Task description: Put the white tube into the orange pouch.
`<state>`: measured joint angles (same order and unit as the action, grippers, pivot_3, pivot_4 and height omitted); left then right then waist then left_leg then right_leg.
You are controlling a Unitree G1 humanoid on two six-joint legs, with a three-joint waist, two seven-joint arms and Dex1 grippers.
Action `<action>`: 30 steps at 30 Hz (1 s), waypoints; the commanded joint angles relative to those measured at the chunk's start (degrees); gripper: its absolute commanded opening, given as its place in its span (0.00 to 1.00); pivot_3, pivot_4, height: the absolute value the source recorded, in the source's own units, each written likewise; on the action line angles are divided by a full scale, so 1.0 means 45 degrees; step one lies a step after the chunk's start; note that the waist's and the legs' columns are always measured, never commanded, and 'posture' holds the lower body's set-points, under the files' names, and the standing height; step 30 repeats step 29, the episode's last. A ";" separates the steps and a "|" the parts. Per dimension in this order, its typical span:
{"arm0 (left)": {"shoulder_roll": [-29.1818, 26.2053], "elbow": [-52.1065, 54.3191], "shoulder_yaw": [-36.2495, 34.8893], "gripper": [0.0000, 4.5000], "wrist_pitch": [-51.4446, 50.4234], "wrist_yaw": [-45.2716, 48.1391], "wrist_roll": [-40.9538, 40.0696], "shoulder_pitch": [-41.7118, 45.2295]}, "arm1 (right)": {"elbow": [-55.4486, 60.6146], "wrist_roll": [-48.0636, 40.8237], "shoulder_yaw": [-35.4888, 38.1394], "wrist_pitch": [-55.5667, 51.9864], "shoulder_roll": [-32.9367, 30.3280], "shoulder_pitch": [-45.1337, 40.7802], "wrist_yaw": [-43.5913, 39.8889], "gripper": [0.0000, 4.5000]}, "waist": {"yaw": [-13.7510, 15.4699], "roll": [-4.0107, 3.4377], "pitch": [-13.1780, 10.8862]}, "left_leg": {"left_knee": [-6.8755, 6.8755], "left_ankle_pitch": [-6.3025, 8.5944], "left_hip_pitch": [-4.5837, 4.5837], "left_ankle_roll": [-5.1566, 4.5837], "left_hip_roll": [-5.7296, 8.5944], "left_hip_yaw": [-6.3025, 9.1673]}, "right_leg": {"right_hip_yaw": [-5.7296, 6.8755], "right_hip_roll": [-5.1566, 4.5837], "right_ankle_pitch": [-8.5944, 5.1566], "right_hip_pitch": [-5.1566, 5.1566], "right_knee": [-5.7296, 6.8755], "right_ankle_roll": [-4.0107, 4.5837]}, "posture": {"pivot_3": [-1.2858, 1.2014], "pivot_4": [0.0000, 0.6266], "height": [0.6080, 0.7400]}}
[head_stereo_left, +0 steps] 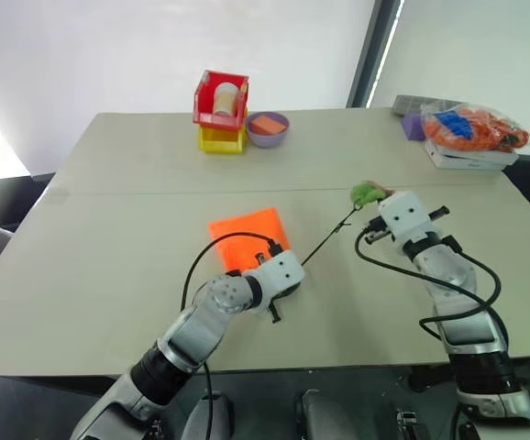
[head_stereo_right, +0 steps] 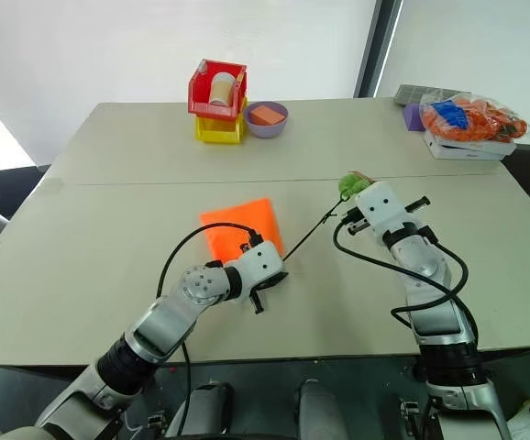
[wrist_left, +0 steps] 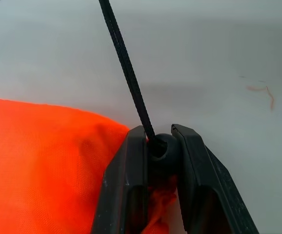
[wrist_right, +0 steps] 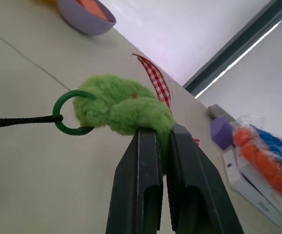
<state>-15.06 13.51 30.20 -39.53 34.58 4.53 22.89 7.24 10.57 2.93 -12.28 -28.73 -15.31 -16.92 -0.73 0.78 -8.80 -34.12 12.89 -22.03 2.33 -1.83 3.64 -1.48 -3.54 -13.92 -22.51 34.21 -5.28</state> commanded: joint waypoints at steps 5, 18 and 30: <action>-0.0566 0.1664 -0.2206 0.92 0.0040 0.1961 -0.2861 -0.0032 | 0.1743 -0.1394 0.0313 0.0197 -0.1165 0.1471 -0.2441 0.77 | -0.0026 -0.0001 0.0000 | -0.0001 0.0000 0.0001 0.0000 -0.0001 0.0001 | 0.0001 0.0001 -0.0002 0.0001 0.0001 -0.0002 | 0.52 0.24 1.00; -0.4258 -0.1810 -0.8051 0.92 0.1749 0.2816 -0.4964 -0.1380 | 0.2668 -0.6832 0.3542 -0.0766 -0.1082 0.5018 -0.5029 0.77 | -0.0069 0.0025 -0.0018 | -0.0003 0.0005 0.0103 0.0003 -0.0008 -0.0023 | -0.0016 -0.0012 -0.0033 0.0064 0.0005 -0.0044 | 0.52 0.24 1.00; -0.4529 -0.2867 -0.8313 0.92 0.4396 0.2475 -0.4448 -0.2659 | 0.2130 -0.7376 0.3131 -0.0934 -0.0495 0.4684 -0.4741 0.77 | 0.0042 0.0038 -0.0026 | 0.0022 0.0007 0.0075 0.0008 -0.0010 -0.0033 | -0.0013 -0.0037 -0.0026 0.0040 -0.0015 -0.0029 | 0.52 0.24 1.00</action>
